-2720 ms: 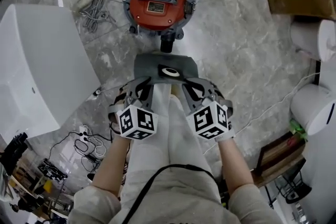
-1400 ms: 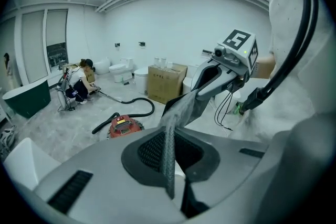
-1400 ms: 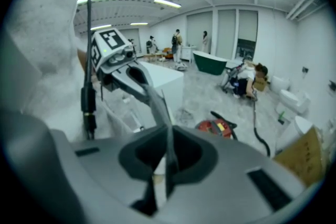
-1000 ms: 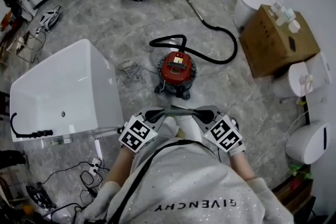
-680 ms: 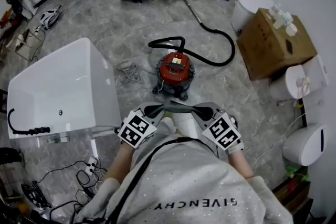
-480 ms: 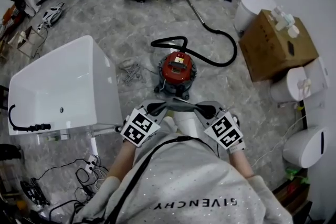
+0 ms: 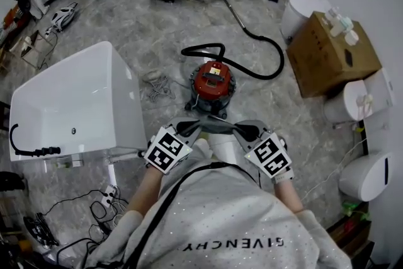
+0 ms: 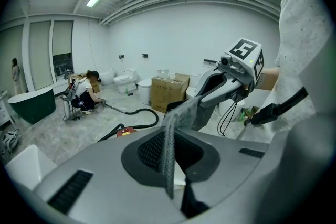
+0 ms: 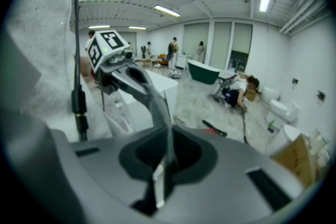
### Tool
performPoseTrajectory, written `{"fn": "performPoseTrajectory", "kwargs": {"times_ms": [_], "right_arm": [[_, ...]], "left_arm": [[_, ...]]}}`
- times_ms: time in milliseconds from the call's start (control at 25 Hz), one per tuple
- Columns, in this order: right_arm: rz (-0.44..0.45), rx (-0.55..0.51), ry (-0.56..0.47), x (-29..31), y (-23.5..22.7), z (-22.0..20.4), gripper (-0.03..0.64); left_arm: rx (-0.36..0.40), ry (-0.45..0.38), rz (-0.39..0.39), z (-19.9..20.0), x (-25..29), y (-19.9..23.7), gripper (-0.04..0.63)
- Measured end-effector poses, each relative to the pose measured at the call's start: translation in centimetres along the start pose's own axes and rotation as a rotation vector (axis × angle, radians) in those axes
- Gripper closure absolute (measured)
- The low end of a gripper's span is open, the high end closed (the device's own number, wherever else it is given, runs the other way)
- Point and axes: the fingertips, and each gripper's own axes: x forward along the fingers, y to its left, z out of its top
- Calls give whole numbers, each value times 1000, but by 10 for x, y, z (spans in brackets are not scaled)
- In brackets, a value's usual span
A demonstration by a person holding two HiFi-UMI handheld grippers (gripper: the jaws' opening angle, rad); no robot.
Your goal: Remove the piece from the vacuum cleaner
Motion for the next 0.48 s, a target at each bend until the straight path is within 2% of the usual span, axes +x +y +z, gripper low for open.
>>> {"fn": "performPoseTrajectory", "kwargs": {"times_ms": [480], "right_arm": [[18,0,14,3,8,-7,581]], "left_arm": [[-18,20,-4,-12,-4,-9,566]]}}
